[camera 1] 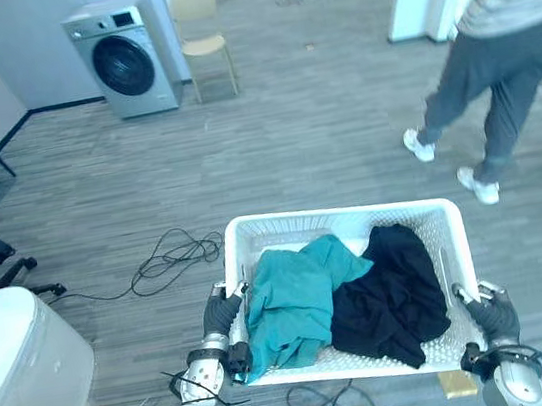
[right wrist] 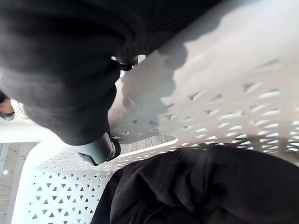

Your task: Pick up the laundry basket with both hands and put the clothes into the washing machine.

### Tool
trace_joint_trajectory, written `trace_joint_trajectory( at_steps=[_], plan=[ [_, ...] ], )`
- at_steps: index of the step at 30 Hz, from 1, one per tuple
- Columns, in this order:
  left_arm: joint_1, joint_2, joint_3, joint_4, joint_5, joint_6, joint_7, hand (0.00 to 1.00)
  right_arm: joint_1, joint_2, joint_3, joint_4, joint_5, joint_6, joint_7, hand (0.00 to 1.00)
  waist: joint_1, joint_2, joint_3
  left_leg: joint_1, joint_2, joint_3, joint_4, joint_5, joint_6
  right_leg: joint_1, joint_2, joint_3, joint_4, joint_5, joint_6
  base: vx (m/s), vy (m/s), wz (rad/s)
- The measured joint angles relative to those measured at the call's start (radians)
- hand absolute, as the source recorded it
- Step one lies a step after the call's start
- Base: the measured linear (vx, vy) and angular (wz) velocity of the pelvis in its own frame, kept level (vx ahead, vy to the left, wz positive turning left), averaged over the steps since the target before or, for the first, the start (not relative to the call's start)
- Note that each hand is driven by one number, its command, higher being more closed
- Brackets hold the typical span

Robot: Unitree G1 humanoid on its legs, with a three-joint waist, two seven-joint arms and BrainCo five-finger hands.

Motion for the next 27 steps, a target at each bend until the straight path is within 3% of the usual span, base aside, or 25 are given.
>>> trace_joint_trajectory(
  at_steps=[2,3,4,5,7,8,9,10,11,12,13,14,16,17,18,19,20,21,22,23,24,25,26,27],
  plan=[
    [0.035,-0.004,0.030,-0.005,-0.016,-0.013,0.001,1.00,-0.001,-0.016,0.040,-0.011,0.000,0.005,0.000,1.00,0.023,-0.018,0.004,-0.044,-0.008,0.023,-0.194,-0.047,-0.020,0.010,-0.013,0.043,-0.004,-0.024,0.009,0.26,0.213,-0.98],
    [0.055,-0.013,0.036,-0.018,-0.018,-0.023,0.006,1.00,-0.002,-0.028,0.058,-0.026,-0.001,0.007,0.001,1.00,0.022,-0.017,0.003,-0.040,-0.048,0.037,-0.343,-0.040,-0.035,0.014,-0.018,0.053,-0.011,-0.043,0.018,0.22,0.214,-0.52],
    [0.057,-0.014,0.038,-0.029,-0.018,-0.025,0.008,1.00,-0.006,-0.029,0.060,-0.029,-0.001,0.006,0.000,1.00,0.022,-0.016,0.002,-0.035,-0.076,0.039,-0.400,-0.038,-0.011,0.014,-0.017,0.060,-0.007,-0.055,0.032,0.31,0.295,-0.63],
    [0.054,0.007,0.062,-0.030,-0.017,-0.035,0.010,1.00,-0.033,-0.001,0.071,-0.008,-0.008,0.007,0.000,1.00,0.029,-0.071,-0.007,-0.015,-0.132,0.056,-0.409,-0.079,0.025,0.015,-0.040,0.137,0.028,-0.106,0.035,0.36,0.253,-0.39],
    [0.062,0.002,0.070,-0.032,-0.017,-0.042,0.011,1.00,-0.036,-0.007,0.083,-0.007,-0.011,0.002,-0.001,1.00,0.025,-0.110,-0.033,-0.008,-0.168,0.100,-0.414,-0.110,0.069,0.003,-0.065,0.195,0.084,-0.117,0.041,0.43,0.234,-0.31],
    [0.077,0.000,0.076,-0.032,-0.017,-0.046,0.023,1.00,-0.046,-0.008,0.090,0.006,-0.014,0.002,0.003,1.00,0.024,-0.147,-0.056,0.022,-0.218,0.136,-0.435,-0.110,0.094,-0.019,-0.088,0.213,0.221,-0.123,0.159,0.52,0.279,-0.24],
    [0.080,0.001,0.074,-0.030,-0.017,-0.044,0.028,1.00,-0.054,-0.010,0.083,0.026,-0.020,0.001,0.008,1.00,0.021,-0.151,-0.057,0.070,-0.261,0.138,-0.477,-0.114,0.102,-0.023,-0.094,0.209,0.320,-0.104,0.265,0.64,0.353,-0.19],
    [0.088,0.002,0.064,-0.030,-0.014,-0.042,0.028,1.00,-0.060,-0.011,0.081,0.060,-0.020,0.000,0.019,1.00,0.019,-0.140,-0.052,0.171,-0.308,0.140,-0.564,-0.112,0.105,-0.057,-0.094,0.189,0.495,-0.036,0.359,0.52,0.300,-0.10],
    [0.091,0.002,0.059,-0.030,-0.012,-0.041,0.028,1.00,-0.057,-0.015,0.080,0.063,-0.020,0.001,0.022,1.00,0.020,-0.124,-0.043,0.231,-0.323,0.139,-0.610,-0.112,0.105,-0.086,-0.086,0.151,0.607,-0.010,0.354,0.49,0.276,-0.17],
    [0.096,0.002,0.057,-0.031,-0.012,-0.039,0.031,1.00,-0.049,-0.023,0.080,0.060,-0.018,0.000,0.025,1.00,0.017,-0.087,-0.030,0.326,-0.332,0.138,-0.684,-0.112,0.105,-0.167,-0.065,0.051,0.796,0.000,0.338,0.44,0.243,-0.18],
    [0.095,0.003,0.057,-0.033,-0.011,-0.038,0.032,1.00,-0.047,-0.022,0.080,0.055,-0.011,0.000,0.030,1.00,0.015,-0.047,-0.037,0.390,-0.332,0.134,-0.742,-0.109,0.098,-0.262,-0.048,-0.049,0.883,-0.006,0.285,0.42,0.230,-0.11],
    [0.092,0.004,0.057,-0.040,-0.011,-0.038,0.036,1.00,-0.047,-0.022,0.080,0.045,-0.011,0.000,0.030,1.00,0.011,-0.036,-0.037,0.414,-0.337,0.133,-0.762,-0.104,0.091,-0.309,-0.049,-0.097,0.888,-0.016,0.256,0.39,0.214,-0.04],
    [0.064,0.006,0.056,-0.073,-0.012,-0.041,0.047,1.00,-0.049,-0.007,0.071,-0.019,-0.005,-0.005,0.030,1.00,-0.004,-0.043,-0.026,0.500,-0.376,0.106,-0.831,-0.100,0.083,-0.449,-0.051,-0.235,0.740,-0.049,0.153,0.40,0.175,0.17],
    [0.047,0.007,0.050,-0.071,-0.012,-0.041,0.047,1.00,-0.048,-0.001,0.056,-0.031,-0.002,-0.005,0.030,1.00,-0.008,-0.045,-0.020,0.526,-0.382,0.089,-0.847,-0.100,0.082,-0.468,-0.051,-0.266,0.674,-0.046,0.129,0.59,0.178,0.51],
    [0.017,0.009,0.032,-0.071,-0.012,-0.041,0.046,1.00,-0.049,0.006,0.031,-0.044,0.002,-0.009,0.029,1.00,-0.014,-0.041,-0.020,0.568,-0.385,0.058,-0.874,-0.100,0.081,-0.503,-0.043,-0.331,0.505,-0.019,0.092,0.55,0.148,0.71],
    [-0.005,0.012,0.022,-0.074,-0.012,-0.041,0.044,1.00,-0.051,0.006,0.012,-0.046,0.017,-0.016,0.029,1.00,-0.028,-0.044,-0.022,0.606,-0.385,0.036,-0.882,-0.101,0.080,-0.505,-0.024,-0.369,0.291,0.051,0.065,0.59,0.154,0.74],
    [-0.008,0.010,0.019,-0.078,-0.012,-0.040,0.044,1.00,-0.052,0.005,0.007,-0.050,0.020,-0.017,0.029,1.00,-0.040,-0.047,-0.020,0.620,-0.385,0.027,-0.880,-0.103,0.078,-0.503,-0.007,-0.366,0.226,0.134,0.041,0.71,0.171,0.70],
    [-0.006,-0.008,0.013,-0.072,-0.012,-0.040,0.044,1.00,-0.051,-0.007,-0.001,-0.051,0.019,-0.018,0.026,1.00,-0.063,-0.021,-0.025,0.645,-0.352,0.006,-0.843,-0.115,0.058,-0.480,0.046,-0.355,0.227,0.205,-0.006,0.87,0.221,0.27],
    [-0.010,-0.016,0.021,-0.071,-0.012,-0.038,0.043,1.00,-0.052,-0.024,0.001,-0.059,0.019,-0.014,0.025,1.00,-0.055,0.006,-0.025,0.622,-0.322,-0.009,-0.709,-0.107,0.037,-0.448,0.035,-0.387,0.244,0.164,-0.048,0.73,0.190,0.23],
    [-0.018,-0.018,0.024,-0.065,-0.012,-0.034,0.042,1.00,-0.048,-0.025,0.002,-0.068,0.019,-0.011,0.025,1.00,-0.060,0.003,-0.020,0.585,-0.324,-0.021,-0.597,-0.073,0.015,-0.434,0.025,-0.388,0.263,0.142,-0.068,0.69,0.144,0.19],
    [-0.025,-0.032,0.027,-0.049,-0.013,-0.033,0.038,1.00,-0.031,-0.028,0.002,-0.093,0.020,-0.010,0.023,1.00,-0.064,0.003,-0.005,0.483,-0.326,-0.006,-0.348,0.136,0.009,-0.384,0.003,-0.379,0.296,0.118,-0.105,0.53,0.084,0.47],
    [-0.017,-0.036,0.024,-0.048,-0.014,-0.032,0.032,1.00,-0.022,-0.033,0.004,-0.105,0.021,-0.010,0.023,1.00,-0.067,0.007,-0.002,0.425,-0.301,0.005,-0.200,0.195,0.022,-0.338,0.002,-0.360,0.271,0.103,-0.113,0.82,0.164,0.72],
    [-0.001,-0.030,0.023,-0.059,-0.014,-0.032,0.015,1.00,0.006,-0.025,0.009,-0.108,0.034,-0.013,0.022,1.00,-0.064,0.018,-0.003,0.313,-0.234,0.023,0.062,0.209,0.034,-0.219,0.007,-0.336,0.175,0.085,-0.085,0.68,0.160,0.42],
    [0.029,-0.024,0.035,-0.082,-0.017,-0.034,0.004,1.00,0.008,-0.022,0.031,-0.108,0.036,-0.013,0.022,1.00,-0.034,0.008,0.006,0.222,-0.201,0.031,0.210,0.181,0.057,-0.104,0.007,-0.287,0.082,0.070,-0.067,0.81,0.224,0.00]
  ],
)
